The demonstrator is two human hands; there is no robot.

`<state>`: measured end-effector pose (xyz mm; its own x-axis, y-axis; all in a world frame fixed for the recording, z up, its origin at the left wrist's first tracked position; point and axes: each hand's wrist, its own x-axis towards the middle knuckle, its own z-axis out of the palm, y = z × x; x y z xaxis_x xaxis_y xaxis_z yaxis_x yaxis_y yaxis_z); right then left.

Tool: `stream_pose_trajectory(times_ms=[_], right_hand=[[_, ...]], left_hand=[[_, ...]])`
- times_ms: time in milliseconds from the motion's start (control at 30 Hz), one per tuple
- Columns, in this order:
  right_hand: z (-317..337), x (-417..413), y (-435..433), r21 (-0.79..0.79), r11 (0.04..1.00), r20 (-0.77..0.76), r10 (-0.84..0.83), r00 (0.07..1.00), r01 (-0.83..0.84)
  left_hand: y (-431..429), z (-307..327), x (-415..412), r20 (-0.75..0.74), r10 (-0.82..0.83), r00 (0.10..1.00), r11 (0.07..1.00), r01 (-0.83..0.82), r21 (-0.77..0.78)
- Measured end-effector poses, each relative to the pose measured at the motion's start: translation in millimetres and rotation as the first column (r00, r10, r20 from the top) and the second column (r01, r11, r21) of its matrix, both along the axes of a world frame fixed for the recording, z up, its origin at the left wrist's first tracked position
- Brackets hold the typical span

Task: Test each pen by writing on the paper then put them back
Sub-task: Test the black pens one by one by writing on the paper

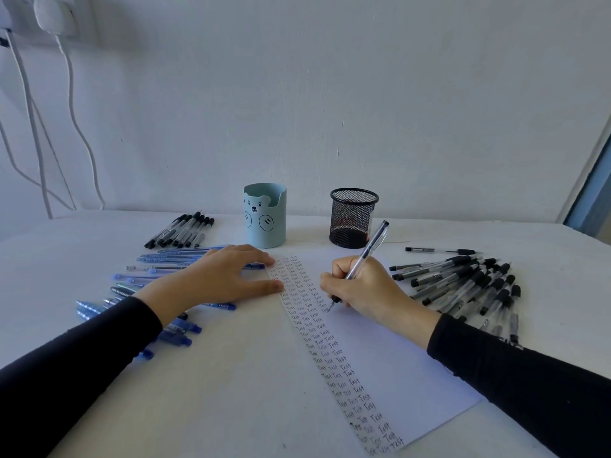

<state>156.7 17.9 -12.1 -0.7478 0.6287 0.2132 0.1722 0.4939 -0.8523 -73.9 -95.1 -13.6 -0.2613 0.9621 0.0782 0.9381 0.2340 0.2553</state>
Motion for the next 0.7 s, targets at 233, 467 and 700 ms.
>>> stream_pose_trajectory(times_ms=[233, 467, 700], right_hand=[[-0.5, -0.4, -0.5, -0.008, 0.999, 0.012, 0.035, 0.999, -0.035], [-0.3, -0.9, 0.1, 0.004, 1.000, 0.005, 0.021, 1.000, -0.021], [1.3, -0.9, -0.7, 0.001, 0.999, 0.023, 0.038, 0.999, -0.038]], left_hand=[[0.2, -0.1, -0.6, -0.001, 0.001, 1.000, 1.000, -0.001, -0.010], [1.2, -1.3, -1.0, 0.003, 0.007, 1.000, 1.000, -0.007, -0.007], [1.3, -1.5, -1.4, 0.012, 0.006, 1.000, 1.000, -0.006, -0.003]])
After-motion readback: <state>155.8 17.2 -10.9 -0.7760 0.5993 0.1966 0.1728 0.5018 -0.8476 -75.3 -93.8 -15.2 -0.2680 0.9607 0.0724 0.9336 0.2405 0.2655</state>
